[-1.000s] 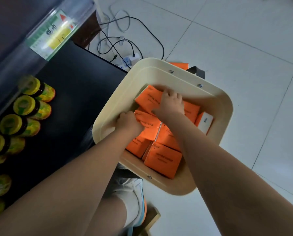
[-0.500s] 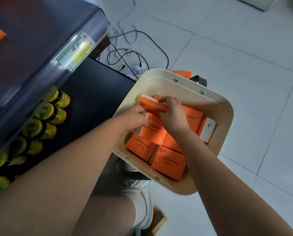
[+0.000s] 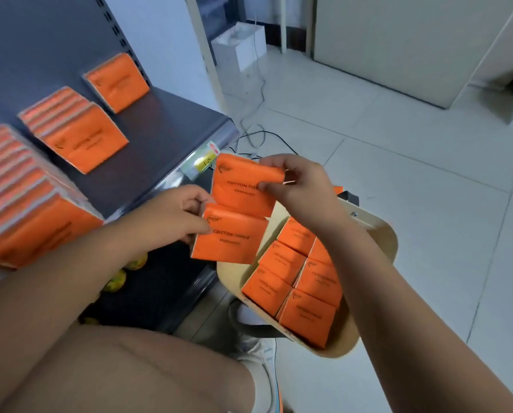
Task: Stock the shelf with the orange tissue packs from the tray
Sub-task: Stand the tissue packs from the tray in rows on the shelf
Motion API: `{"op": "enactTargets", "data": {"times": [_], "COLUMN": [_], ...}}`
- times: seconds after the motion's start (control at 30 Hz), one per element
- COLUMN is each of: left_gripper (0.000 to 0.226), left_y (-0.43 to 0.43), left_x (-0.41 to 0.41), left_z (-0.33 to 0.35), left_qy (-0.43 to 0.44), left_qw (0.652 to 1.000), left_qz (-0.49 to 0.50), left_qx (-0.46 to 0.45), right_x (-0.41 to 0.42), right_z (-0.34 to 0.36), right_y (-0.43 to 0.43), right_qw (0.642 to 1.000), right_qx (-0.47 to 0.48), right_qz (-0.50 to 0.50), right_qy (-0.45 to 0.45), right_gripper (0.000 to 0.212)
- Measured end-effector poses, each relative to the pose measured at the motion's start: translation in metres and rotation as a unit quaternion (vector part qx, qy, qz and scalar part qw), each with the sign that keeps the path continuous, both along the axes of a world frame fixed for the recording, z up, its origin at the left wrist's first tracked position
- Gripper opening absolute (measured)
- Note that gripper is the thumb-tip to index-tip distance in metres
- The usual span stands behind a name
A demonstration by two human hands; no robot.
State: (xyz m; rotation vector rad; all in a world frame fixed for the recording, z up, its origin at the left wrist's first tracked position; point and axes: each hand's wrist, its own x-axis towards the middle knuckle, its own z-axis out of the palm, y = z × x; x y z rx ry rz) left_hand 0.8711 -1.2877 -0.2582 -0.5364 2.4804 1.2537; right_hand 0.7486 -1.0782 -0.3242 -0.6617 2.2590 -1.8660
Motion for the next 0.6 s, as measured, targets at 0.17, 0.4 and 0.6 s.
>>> {"op": "enactTargets", "data": {"times": [0.17,0.4,0.6], "left_gripper": [0.028,0.029,0.033], "left_y": [-0.013,-0.035,-0.056], "left_x": [0.026,0.058,0.072], "left_z": [0.038,0.081,0.105], "left_qy": [0.078,0.138,0.184], "left_qw": [0.994,0.982,0.966], "left_qz": [0.071,0.131,0.170], "left_qx": [-0.005,-0.023,-0.058], "right_x": [0.004,0.013,0.021], "right_z": [0.057,0.121,0.163], "right_y": [-0.020,-0.052,-0.085], "right_qw": [0.998,0.994,0.989], "right_qx": [-0.021,-0.066,-0.105], "right_qz": [0.034,0.065,0.076], "right_qy": [0.039,0.060,0.072], "right_gripper": [0.036,0.034,0.036]}}
